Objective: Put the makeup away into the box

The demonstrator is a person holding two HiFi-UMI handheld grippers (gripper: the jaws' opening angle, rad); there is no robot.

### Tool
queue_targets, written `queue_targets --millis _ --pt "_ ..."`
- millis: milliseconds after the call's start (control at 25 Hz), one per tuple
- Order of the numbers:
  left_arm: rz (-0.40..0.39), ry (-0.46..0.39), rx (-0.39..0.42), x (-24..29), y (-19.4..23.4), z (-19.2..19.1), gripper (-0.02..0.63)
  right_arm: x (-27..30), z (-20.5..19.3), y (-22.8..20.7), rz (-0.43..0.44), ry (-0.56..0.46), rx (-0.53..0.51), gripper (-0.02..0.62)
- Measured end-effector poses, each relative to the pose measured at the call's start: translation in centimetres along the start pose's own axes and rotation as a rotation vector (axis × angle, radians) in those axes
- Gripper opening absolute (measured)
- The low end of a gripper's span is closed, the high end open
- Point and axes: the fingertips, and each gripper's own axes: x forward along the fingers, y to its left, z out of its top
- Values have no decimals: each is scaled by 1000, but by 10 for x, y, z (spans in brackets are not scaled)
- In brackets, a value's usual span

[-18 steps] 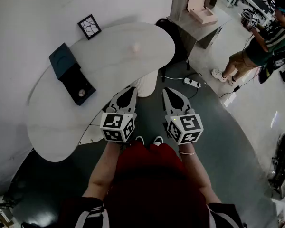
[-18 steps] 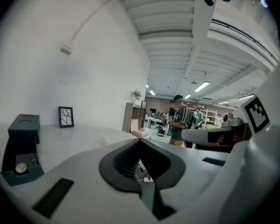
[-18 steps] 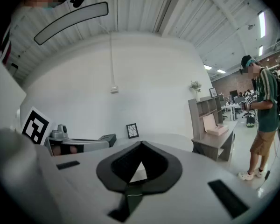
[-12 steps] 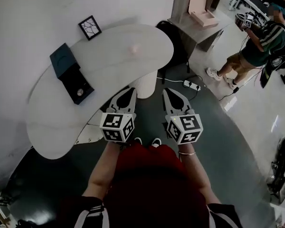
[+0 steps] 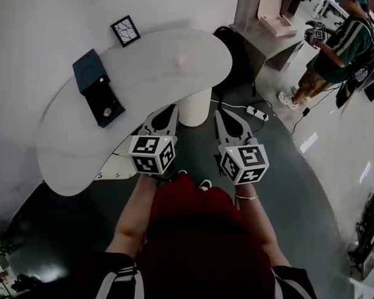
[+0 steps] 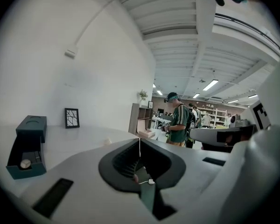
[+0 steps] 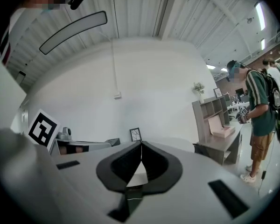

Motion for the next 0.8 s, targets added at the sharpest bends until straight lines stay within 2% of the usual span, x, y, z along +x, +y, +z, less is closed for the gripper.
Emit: queue_targets --millis 200,600,800 --pt "13 34 21 13 4 -1 23 4 0 -10 -4 8 3 15" --pt "20 84 -1 64 23 -9 28 31 2 -48 -42 31 12 15" --pt "52 123 1 95 44 -14 79 59 1 -62 -42 53 14 15"
